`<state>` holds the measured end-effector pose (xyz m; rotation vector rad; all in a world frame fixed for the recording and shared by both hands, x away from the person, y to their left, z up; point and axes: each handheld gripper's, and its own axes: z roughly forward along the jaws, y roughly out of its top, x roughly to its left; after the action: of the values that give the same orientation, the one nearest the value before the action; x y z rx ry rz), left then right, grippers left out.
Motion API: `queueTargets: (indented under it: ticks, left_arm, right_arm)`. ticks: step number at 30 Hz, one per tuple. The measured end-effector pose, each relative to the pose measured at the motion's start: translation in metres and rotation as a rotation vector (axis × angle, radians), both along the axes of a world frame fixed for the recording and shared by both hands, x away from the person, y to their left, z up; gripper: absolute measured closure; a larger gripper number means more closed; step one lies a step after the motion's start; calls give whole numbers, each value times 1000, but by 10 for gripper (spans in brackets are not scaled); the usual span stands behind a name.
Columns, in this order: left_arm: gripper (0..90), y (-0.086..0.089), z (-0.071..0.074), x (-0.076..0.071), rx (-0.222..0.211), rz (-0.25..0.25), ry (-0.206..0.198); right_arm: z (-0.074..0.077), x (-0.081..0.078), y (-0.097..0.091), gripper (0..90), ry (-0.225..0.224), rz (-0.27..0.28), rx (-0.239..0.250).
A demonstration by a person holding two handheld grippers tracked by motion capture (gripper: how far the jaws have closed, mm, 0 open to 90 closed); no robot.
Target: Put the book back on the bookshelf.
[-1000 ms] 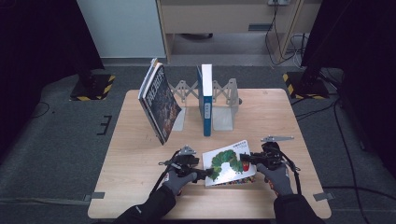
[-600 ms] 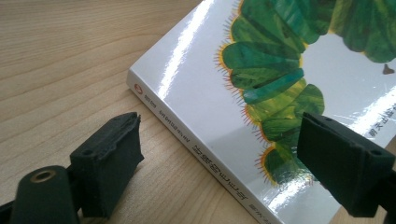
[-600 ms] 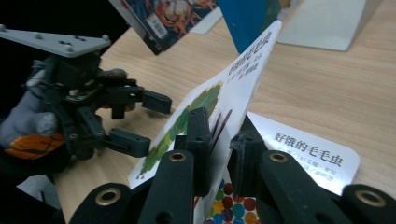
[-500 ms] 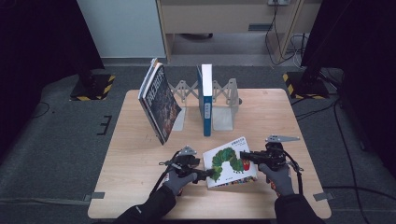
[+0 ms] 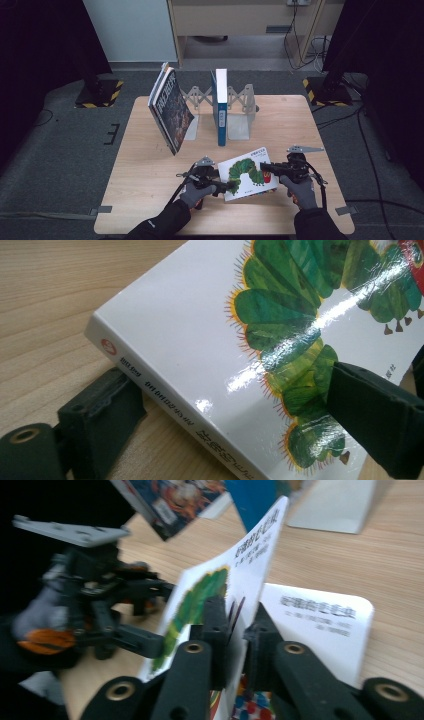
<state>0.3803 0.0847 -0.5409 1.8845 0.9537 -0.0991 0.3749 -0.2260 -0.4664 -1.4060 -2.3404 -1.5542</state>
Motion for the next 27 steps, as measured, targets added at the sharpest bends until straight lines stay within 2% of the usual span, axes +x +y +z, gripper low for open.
queueTargets:
  ticks: [4,5,9,12,14,16,24,27]
  left_arm:
    - [103,0,0,0,11,7,-7]
    - [112,0,0,0,13,9,-8]
    - [136,0,0,0,16,11,-11]
    - [146,0,0,1,14,11,-9]
    - [158,-1,0,1,11,12,-7]
    - [156,-1,0,0,9,15,-7]
    - [171,-1,1,0,21,16,-14]
    - [192,-1,1,-1,38,16,-22]
  right_arm:
    - [-5,1,3,697,2,-50,-99]
    - [-6,2,5,675,-1,-61,-137]
    - [-15,5,8,616,29,-70,-226]
    - [-21,8,9,592,77,-77,-246]
    - [-27,10,9,563,103,-69,-279]
    - [-30,11,10,546,120,-69,-291]
    - [-32,12,10,486,103,-80,-311]
    - [-35,11,15,435,69,-99,-370]
